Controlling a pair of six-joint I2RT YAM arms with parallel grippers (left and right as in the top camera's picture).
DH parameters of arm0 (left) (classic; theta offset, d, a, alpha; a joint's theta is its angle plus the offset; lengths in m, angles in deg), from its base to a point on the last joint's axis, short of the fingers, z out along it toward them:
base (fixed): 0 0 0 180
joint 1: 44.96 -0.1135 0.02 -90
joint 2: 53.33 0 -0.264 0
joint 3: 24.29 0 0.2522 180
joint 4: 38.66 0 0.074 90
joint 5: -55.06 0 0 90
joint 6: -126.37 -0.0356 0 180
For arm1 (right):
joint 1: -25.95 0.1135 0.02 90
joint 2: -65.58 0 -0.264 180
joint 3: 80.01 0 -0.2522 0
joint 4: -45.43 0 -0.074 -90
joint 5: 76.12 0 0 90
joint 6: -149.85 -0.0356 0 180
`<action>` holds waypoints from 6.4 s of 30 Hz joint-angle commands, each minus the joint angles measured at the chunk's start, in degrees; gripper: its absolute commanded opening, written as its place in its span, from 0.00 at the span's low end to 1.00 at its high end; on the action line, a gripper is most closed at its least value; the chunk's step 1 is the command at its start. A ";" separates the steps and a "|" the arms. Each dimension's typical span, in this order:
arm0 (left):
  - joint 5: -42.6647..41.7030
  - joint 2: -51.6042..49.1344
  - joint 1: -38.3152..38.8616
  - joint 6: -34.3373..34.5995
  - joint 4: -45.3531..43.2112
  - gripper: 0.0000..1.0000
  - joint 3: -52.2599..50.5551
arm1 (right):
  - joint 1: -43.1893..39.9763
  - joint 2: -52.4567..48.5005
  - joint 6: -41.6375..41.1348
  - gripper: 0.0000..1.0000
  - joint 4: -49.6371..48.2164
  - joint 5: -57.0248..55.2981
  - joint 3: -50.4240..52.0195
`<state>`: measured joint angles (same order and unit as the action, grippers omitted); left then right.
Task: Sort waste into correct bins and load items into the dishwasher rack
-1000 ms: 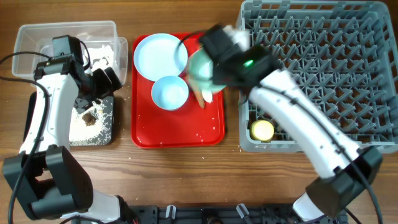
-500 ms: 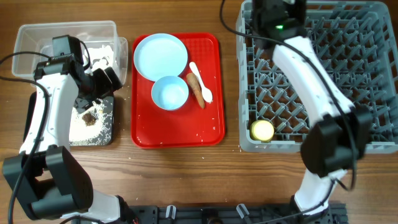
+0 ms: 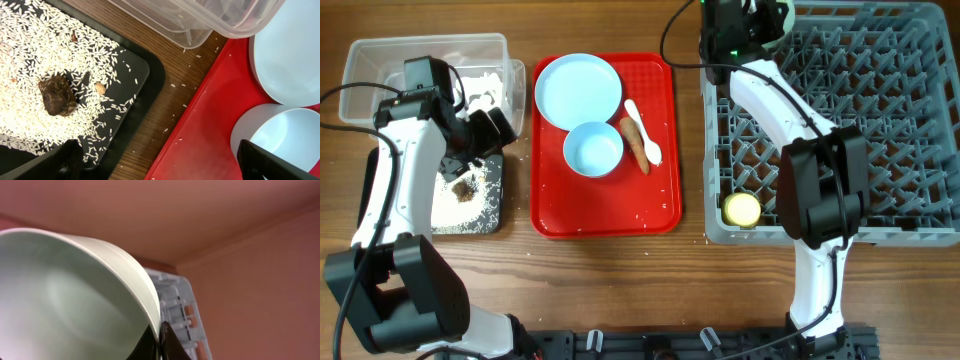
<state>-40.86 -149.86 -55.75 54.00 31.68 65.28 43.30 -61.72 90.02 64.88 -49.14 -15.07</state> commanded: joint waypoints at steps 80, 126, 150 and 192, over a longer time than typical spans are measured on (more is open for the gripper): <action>-0.26 0.22 -0.22 -0.92 -0.17 1.00 1.01 | 8.50 30.27 -39.54 0.04 54.75 -3.69 -0.20; -0.26 0.22 -0.22 -0.92 -0.17 1.00 1.01 | 16.61 8.11 -27.17 0.73 67.23 10.60 -2.08; -0.26 0.22 -0.22 -0.92 -0.17 1.00 1.01 | 15.47 2.75 -63.41 0.56 27.17 64.94 -9.46; -0.26 0.22 -0.22 -0.92 -0.17 1.00 1.01 | 11.52 -2.03 -50.82 0.04 25.16 65.75 -12.46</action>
<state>-40.86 -149.86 -55.75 53.98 31.65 65.28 56.43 -73.22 30.18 89.98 17.74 -24.99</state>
